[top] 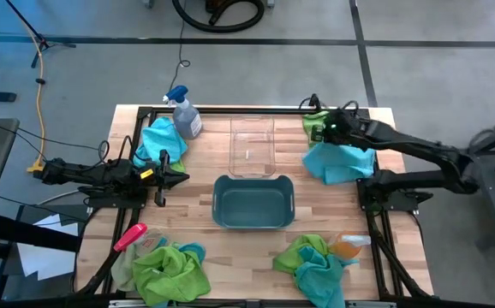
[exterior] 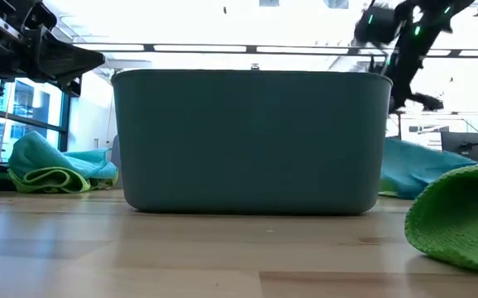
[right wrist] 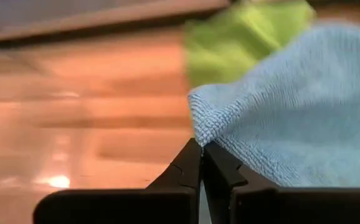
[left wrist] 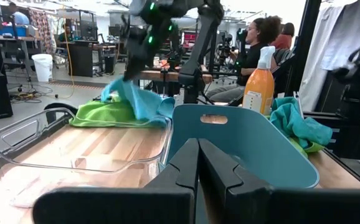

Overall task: Sort microfiber towel by color & place in baskets
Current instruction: Put the blue microfiber towel into the transparent bin

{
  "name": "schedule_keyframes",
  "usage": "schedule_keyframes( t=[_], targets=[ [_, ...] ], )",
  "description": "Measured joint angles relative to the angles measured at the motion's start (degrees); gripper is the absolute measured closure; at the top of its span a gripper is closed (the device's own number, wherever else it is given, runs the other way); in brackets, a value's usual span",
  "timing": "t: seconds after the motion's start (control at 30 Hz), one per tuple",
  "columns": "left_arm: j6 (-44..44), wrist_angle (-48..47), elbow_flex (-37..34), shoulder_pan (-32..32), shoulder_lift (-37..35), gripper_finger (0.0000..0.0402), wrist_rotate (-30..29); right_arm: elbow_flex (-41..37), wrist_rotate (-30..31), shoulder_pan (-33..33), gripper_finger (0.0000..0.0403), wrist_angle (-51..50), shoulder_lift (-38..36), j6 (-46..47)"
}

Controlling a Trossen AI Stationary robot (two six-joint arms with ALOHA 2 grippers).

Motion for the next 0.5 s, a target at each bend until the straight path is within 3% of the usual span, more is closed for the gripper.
schedule_keyframes(
  t=[0.23, 0.5],
  targets=[
    [0.0, 0.0, 0.0, 0.0, 0.0, 0.0401, 0.0, 8.28, -1.46, 2.85, 0.0402, 13.72, -7.59, -14.42],
    [0.0, 0.0, 0.0, 0.0, -0.01, 0.0402, 0.01, 20.53, -7.31, 4.52, 0.0402, 27.53, -3.43, -25.85]
  ],
)
